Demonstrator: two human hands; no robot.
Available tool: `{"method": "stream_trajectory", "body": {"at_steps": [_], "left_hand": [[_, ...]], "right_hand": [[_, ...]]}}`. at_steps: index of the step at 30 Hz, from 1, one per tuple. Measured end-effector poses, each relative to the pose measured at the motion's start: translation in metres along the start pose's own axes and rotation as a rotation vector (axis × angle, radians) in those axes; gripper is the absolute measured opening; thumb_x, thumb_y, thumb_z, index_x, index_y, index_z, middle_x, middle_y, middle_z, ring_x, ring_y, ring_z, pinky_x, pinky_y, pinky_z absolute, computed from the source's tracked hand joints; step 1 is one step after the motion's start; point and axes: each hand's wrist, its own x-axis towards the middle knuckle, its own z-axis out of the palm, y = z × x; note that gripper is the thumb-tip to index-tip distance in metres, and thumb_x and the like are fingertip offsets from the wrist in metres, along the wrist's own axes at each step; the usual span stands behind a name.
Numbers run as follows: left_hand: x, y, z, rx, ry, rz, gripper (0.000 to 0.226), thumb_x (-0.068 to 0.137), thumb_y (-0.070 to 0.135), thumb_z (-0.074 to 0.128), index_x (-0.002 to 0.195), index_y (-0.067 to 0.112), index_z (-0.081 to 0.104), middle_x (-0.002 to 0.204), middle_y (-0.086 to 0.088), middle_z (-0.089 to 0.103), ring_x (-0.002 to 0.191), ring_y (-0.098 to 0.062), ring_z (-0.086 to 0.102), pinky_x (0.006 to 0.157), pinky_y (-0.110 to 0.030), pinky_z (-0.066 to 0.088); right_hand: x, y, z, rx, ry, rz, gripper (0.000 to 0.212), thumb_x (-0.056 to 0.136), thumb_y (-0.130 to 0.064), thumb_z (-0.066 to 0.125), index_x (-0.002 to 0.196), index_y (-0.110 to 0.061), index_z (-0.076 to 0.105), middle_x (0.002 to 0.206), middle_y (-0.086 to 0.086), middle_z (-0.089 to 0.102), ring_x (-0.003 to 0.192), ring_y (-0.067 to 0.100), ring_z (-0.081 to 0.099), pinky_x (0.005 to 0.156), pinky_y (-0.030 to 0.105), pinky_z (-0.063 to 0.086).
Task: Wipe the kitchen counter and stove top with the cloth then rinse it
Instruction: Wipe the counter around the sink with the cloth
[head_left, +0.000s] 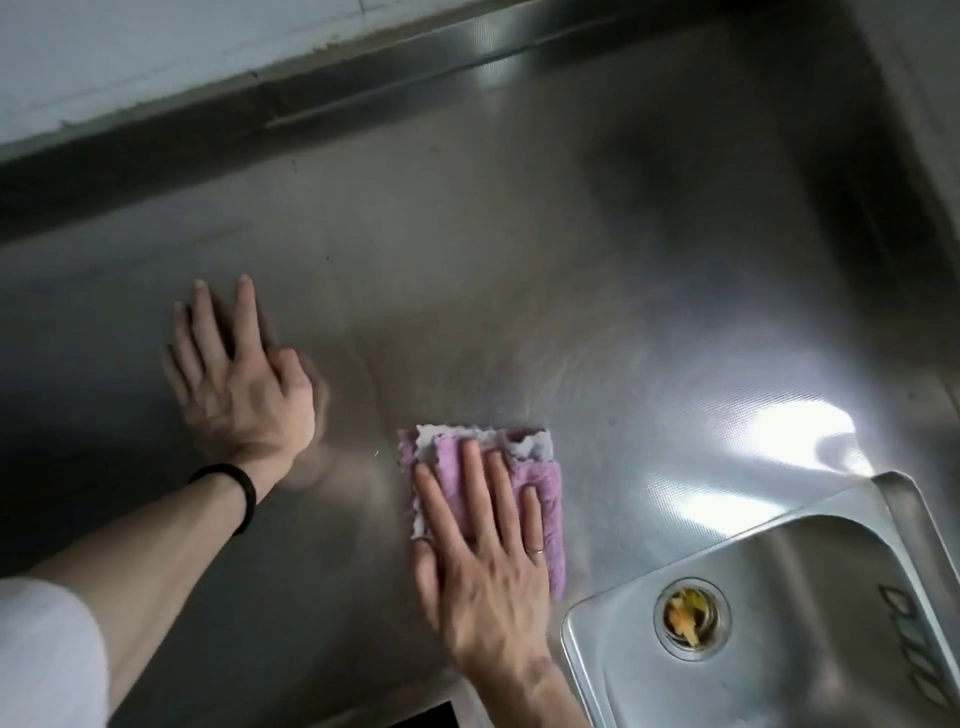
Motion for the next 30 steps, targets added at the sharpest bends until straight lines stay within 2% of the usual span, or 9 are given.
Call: {"method": "stream_trajectory", "body": {"at_steps": [2, 4, 7, 10, 14, 18, 20, 25, 30], "left_hand": [[0.001, 0.0, 0.001, -0.003, 0.005, 0.003, 0.074, 0.089, 0.033, 0.036, 0.161, 0.036, 0.024, 0.17, -0.011, 0.024, 0.156, -0.037, 0.023, 0.126, -0.059, 0.016], [0.001, -0.002, 0.002, 0.006, 0.007, 0.012, 0.074, 0.089, 0.034, 0.036, 0.161, 0.037, 0.023, 0.17, -0.011, 0.024, 0.156, -0.037, 0.024, 0.126, -0.06, 0.017], [0.004, -0.008, 0.007, 0.011, 0.021, 0.025, 0.072, 0.09, 0.033, 0.035, 0.161, 0.038, 0.022, 0.17, -0.01, 0.023, 0.156, -0.037, 0.024, 0.125, -0.061, 0.02], [0.003, -0.008, 0.009, 0.018, 0.048, 0.024, 0.072, 0.09, 0.03, 0.035, 0.161, 0.035, 0.023, 0.169, -0.01, 0.025, 0.154, -0.037, 0.026, 0.125, -0.061, 0.023], [0.003, -0.005, 0.007, 0.019, 0.051, 0.026, 0.071, 0.09, 0.03, 0.037, 0.16, 0.034, 0.024, 0.169, -0.01, 0.026, 0.154, -0.037, 0.026, 0.125, -0.06, 0.023], [0.002, -0.004, 0.005, 0.013, 0.037, 0.022, 0.068, 0.092, 0.032, 0.037, 0.16, 0.034, 0.027, 0.169, -0.011, 0.026, 0.155, -0.037, 0.025, 0.125, -0.058, 0.02], [0.001, -0.002, 0.004, 0.013, 0.035, 0.014, 0.069, 0.092, 0.031, 0.038, 0.16, 0.033, 0.028, 0.17, -0.011, 0.026, 0.155, -0.038, 0.026, 0.125, -0.057, 0.02], [0.001, 0.002, -0.002, 0.005, 0.016, 0.011, 0.069, 0.093, 0.03, 0.04, 0.161, 0.029, 0.029, 0.17, -0.014, 0.025, 0.154, -0.041, 0.027, 0.126, -0.056, 0.017], [-0.001, 0.003, -0.01, -0.003, -0.035, 0.021, 0.07, 0.092, 0.03, 0.04, 0.161, 0.024, 0.029, 0.17, -0.018, 0.022, 0.154, -0.044, 0.024, 0.125, -0.058, 0.015]], "right_hand": [[0.0, 0.026, -0.007, 0.009, -0.012, -0.072, 0.069, 0.097, -0.051, 0.051, 0.162, -0.039, 0.029, 0.174, -0.001, 0.015, 0.16, 0.021, 0.014, 0.129, 0.048, 0.013], [0.01, 0.072, -0.023, -0.016, 0.043, -0.047, 0.065, 0.099, -0.051, 0.045, 0.161, -0.037, 0.032, 0.173, 0.001, 0.018, 0.16, 0.024, 0.017, 0.128, 0.051, 0.017], [0.029, 0.166, -0.057, -0.128, 0.103, 0.134, 0.065, 0.1, -0.049, 0.035, 0.162, -0.028, 0.033, 0.171, 0.01, 0.024, 0.158, 0.032, 0.022, 0.124, 0.06, 0.02], [0.037, 0.258, -0.09, -0.115, 0.081, 0.35, 0.066, 0.103, -0.051, 0.024, 0.164, -0.028, 0.022, 0.173, 0.012, 0.016, 0.159, 0.034, 0.014, 0.125, 0.062, 0.015], [0.051, 0.316, -0.107, -0.045, 0.126, 0.539, 0.065, 0.107, -0.051, 0.021, 0.164, -0.022, 0.015, 0.171, 0.017, 0.014, 0.157, 0.039, 0.015, 0.124, 0.063, 0.017], [0.061, 0.286, -0.098, -0.015, 0.255, 0.738, 0.066, 0.104, -0.047, 0.021, 0.165, -0.023, 0.018, 0.171, 0.018, 0.015, 0.156, 0.039, 0.016, 0.126, 0.057, 0.012], [0.056, 0.248, -0.089, -0.036, 0.256, 0.744, 0.067, 0.103, -0.046, 0.023, 0.166, -0.023, 0.018, 0.172, 0.017, 0.015, 0.158, 0.038, 0.014, 0.127, 0.055, 0.01], [0.016, 0.103, -0.044, -0.052, 0.187, 0.47, 0.063, 0.105, -0.038, 0.035, 0.164, -0.02, 0.025, 0.171, 0.018, 0.019, 0.159, 0.036, 0.013, 0.128, 0.053, 0.009], [-0.013, -0.022, 0.008, 0.039, 0.062, 0.223, 0.069, 0.101, -0.045, 0.049, 0.164, -0.03, 0.025, 0.173, 0.008, 0.014, 0.161, 0.028, 0.009, 0.128, 0.054, 0.014]]}}
